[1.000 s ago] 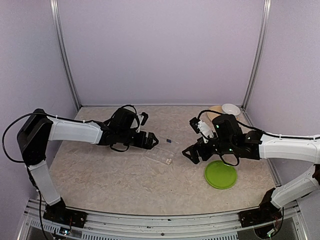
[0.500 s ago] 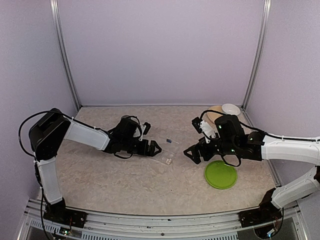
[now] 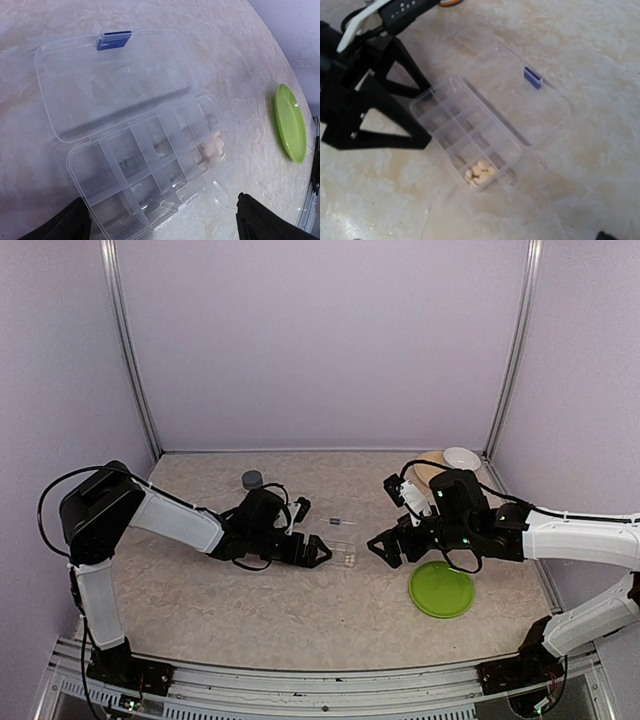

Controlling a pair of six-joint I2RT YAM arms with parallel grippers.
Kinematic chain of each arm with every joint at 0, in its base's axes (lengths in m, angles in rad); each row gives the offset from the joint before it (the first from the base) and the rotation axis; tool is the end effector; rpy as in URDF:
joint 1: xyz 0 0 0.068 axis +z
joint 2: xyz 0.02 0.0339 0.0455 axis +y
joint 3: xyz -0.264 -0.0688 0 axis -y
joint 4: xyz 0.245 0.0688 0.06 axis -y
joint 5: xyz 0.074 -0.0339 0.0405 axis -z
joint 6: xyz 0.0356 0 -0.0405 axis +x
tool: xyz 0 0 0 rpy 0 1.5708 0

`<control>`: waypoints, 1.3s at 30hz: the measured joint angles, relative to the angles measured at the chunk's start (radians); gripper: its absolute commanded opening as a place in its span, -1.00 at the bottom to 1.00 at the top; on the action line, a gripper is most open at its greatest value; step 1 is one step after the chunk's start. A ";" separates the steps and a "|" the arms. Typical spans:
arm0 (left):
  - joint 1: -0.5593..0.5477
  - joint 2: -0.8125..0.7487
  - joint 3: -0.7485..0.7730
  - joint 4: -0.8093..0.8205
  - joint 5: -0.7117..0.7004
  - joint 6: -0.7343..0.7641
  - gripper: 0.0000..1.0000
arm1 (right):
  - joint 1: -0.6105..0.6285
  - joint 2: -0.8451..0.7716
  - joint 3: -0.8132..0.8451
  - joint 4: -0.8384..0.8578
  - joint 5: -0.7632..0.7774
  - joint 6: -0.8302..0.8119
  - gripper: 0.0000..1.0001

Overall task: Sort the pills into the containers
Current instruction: Adjust the pill container at the center of the board, then pick up the pill bottle from the center of the board.

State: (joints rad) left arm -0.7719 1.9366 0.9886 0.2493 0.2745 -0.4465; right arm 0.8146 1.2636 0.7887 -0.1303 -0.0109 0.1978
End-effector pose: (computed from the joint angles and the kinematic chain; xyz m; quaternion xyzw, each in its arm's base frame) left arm 0.2720 -0.2782 0.1264 0.2025 0.8767 -0.3411 0.2722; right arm 0.1888 0.2008 0.2441 -0.2712 0.8431 0.2293 0.4037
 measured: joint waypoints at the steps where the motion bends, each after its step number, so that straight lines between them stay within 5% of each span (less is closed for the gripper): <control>1: -0.005 -0.001 -0.004 0.005 -0.002 -0.002 0.98 | 0.000 0.000 0.000 0.000 0.000 -0.001 1.00; 16: -0.108 -0.027 -0.019 -0.014 -0.006 -0.028 0.98 | -0.010 -0.003 0.004 -0.005 0.000 -0.022 1.00; 22: -0.090 -0.199 -0.030 -0.120 -0.142 -0.021 0.98 | -0.016 -0.025 0.005 -0.019 0.001 -0.027 1.00; 31: 0.050 -0.498 -0.032 -0.257 -0.358 -0.016 0.98 | -0.032 -0.038 0.005 -0.022 0.005 -0.032 1.00; 39: 0.254 -0.529 -0.057 -0.351 -0.474 -0.011 0.96 | -0.034 -0.040 0.005 -0.021 -0.007 -0.031 1.00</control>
State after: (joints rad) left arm -0.5179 1.4078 0.9314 -0.1020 -0.1997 -0.4576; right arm 0.7811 1.2232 0.7933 -0.1516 -0.0181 0.1665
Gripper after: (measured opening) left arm 0.987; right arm 0.999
